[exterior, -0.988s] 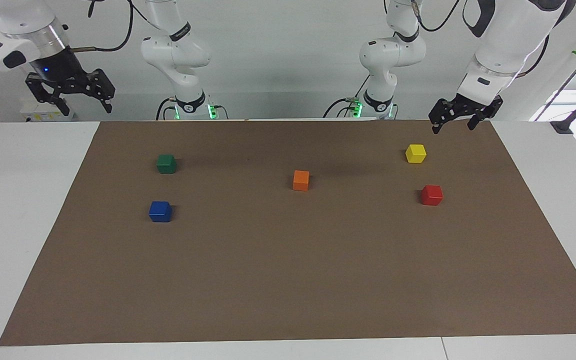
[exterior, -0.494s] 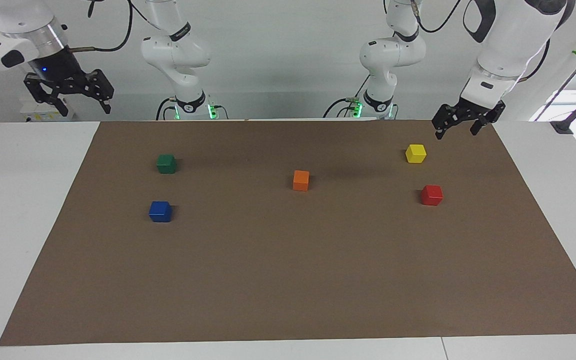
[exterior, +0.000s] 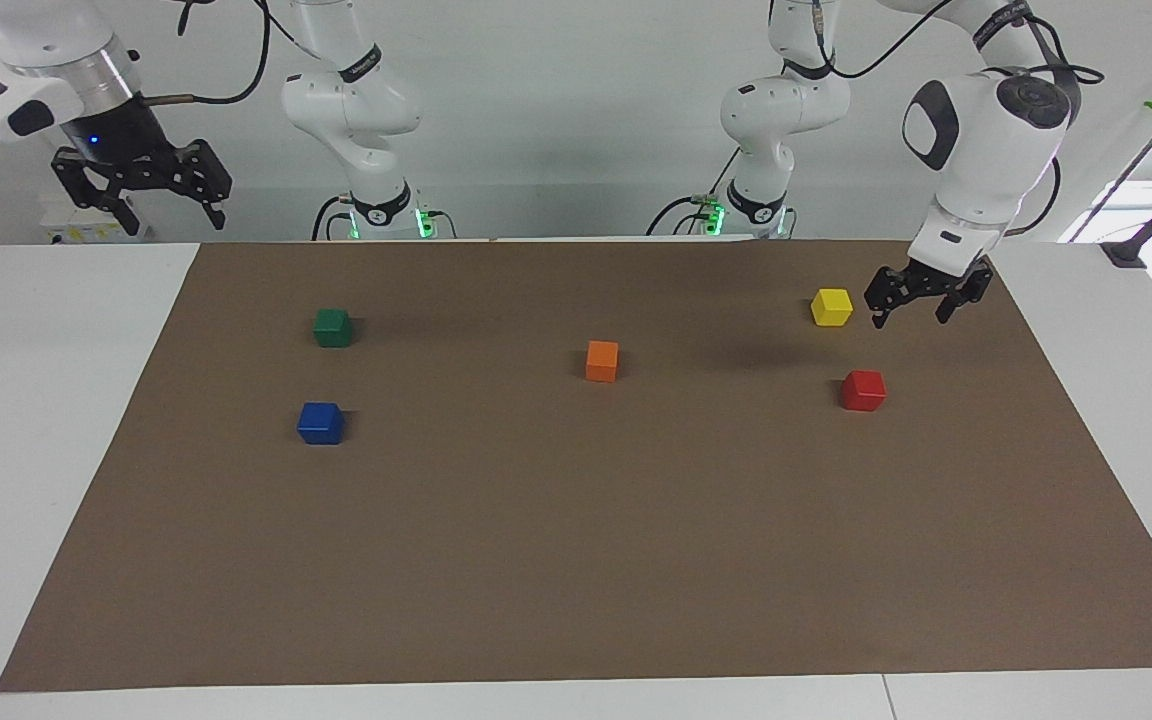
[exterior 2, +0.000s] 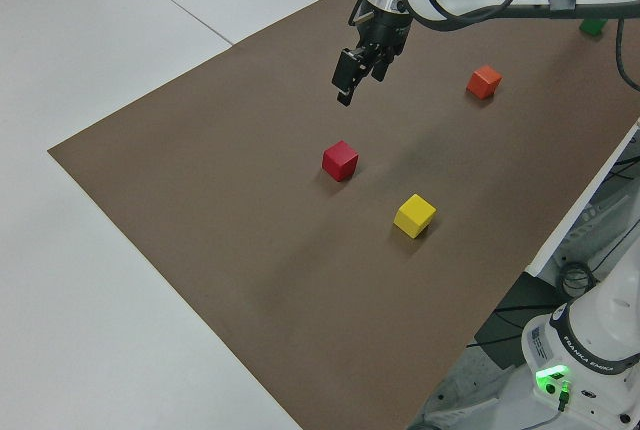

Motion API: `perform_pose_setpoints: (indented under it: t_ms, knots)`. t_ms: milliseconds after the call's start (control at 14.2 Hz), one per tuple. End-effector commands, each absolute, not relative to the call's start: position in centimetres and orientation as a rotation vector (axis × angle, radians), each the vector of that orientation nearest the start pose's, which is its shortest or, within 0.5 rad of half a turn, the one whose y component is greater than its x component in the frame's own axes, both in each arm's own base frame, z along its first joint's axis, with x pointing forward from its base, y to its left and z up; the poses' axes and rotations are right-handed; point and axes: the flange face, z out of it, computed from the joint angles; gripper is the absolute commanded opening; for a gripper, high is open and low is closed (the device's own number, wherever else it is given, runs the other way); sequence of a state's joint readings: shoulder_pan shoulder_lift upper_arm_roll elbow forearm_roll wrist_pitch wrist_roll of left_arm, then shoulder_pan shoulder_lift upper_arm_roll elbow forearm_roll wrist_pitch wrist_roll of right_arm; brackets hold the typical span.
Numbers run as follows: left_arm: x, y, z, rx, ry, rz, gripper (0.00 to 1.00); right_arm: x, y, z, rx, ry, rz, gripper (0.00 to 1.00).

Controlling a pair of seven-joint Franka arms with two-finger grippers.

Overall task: Transfer red block to right arm and stack on blue block
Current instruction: 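Grasp the red cube with the left gripper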

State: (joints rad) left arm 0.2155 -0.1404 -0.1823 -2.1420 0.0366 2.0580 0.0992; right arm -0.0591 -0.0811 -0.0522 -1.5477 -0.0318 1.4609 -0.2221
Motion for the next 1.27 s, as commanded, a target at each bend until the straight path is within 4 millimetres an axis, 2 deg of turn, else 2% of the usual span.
perform_pose_setpoints:
  t_ms: [0,212,494,635,705,776,846,1058,1129,1199]
  knots:
    - [52.5,2.7,41.1,-3.104,0.165,-0.058,1.00,50.8,-6.4,66.4,-3.161,-0.284,0.011,1.00]
    - [53.2,2.7,37.2,-3.119,0.147,-0.061,1.00,50.0,-6.6,65.6,-3.156,-0.280,0.047,1.00]
    - [53.6,2.3,35.3,-3.127,0.131,-0.075,1.00,49.0,-6.8,64.1,-3.154,-0.285,0.044,1.00]
    - [53.8,2.1,33.7,-3.131,0.139,-0.093,1.00,48.1,-6.6,62.9,-3.136,-0.307,0.073,1.00]
    - [53.5,2.2,32.9,-3.133,0.144,-0.087,1.00,47.5,-6.4,62.3,-3.094,-0.300,0.062,1.00]
    - [53.4,2.2,32.4,-3.134,0.145,-0.084,1.00,46.8,-6.5,60.9,-3.018,-0.261,0.053,1.00]
    - [53.1,2.1,31.9,-3.136,0.147,-0.070,1.00,46.1,-7.6,59.6,-2.945,-0.190,0.030,1.00]
    - [52.9,1.9,31.2,-3.138,0.152,-0.061,1.00,45.3,-9.1,57.4,-2.772,-0.228,-0.010,1.00]
    - [52.7,1.9,30.5,-3.141,0.145,-0.042,0.93,44.9,-9.6,56.4,-2.683,-0.169,-0.016,1.00]
    - [52.5,1.9,30.4,-3.142,0.131,-0.033,0.67,44.1,-10.3,55.3,-2.582,-0.141,-0.029,1.00]
